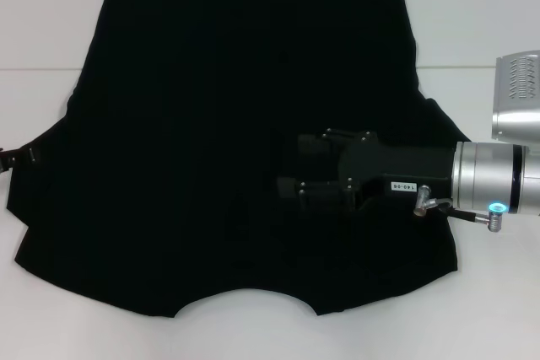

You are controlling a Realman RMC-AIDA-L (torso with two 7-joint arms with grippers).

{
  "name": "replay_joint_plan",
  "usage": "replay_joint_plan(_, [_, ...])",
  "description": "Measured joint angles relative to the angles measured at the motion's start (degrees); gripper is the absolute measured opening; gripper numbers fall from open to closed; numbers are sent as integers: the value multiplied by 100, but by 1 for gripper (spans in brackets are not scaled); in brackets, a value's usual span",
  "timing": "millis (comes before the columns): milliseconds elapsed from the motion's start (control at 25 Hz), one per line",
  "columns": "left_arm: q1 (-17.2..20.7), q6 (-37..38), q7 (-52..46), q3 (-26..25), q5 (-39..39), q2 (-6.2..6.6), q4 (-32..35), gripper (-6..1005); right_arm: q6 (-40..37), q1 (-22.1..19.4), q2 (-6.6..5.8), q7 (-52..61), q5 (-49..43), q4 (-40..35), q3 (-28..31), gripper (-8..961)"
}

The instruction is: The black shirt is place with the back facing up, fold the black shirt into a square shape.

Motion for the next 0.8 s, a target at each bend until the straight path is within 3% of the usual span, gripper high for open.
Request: replay_joint_plan(800, [-12,-315,7,22,41,-22,-406,839,1,10,-1,-74,0,-5,0,877])
